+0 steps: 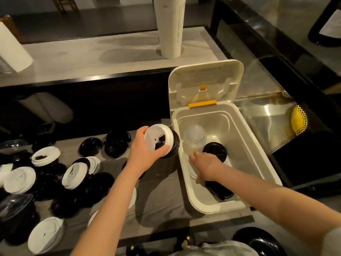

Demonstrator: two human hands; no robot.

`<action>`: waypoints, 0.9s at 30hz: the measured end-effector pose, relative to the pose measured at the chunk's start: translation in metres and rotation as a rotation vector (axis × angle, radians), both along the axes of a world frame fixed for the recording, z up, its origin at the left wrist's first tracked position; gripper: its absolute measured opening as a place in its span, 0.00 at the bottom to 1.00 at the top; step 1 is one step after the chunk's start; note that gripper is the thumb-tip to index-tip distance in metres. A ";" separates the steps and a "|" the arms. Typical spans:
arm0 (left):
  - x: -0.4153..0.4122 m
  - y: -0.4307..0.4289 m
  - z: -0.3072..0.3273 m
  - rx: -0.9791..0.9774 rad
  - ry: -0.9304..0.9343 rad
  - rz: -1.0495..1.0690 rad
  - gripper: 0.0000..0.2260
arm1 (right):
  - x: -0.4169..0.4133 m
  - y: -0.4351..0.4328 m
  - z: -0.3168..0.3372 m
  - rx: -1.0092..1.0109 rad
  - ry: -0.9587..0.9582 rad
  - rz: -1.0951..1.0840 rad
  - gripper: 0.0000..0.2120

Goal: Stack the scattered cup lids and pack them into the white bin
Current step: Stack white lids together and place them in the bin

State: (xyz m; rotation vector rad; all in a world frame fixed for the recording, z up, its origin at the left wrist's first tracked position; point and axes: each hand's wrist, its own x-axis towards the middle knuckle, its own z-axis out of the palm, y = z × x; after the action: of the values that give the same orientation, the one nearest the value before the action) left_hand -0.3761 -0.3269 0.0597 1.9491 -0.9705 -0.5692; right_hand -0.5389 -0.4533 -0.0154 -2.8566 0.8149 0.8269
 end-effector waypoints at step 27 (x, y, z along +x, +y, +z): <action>-0.030 -0.021 0.006 -0.088 -0.041 -0.052 0.34 | -0.010 -0.029 0.105 1.015 -1.126 -1.023 0.11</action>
State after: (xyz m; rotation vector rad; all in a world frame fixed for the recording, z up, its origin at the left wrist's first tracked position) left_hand -0.4061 -0.3481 0.0661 1.8685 -1.0579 -0.5090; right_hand -0.5491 -0.4823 0.0897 -1.2750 0.9895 -0.4166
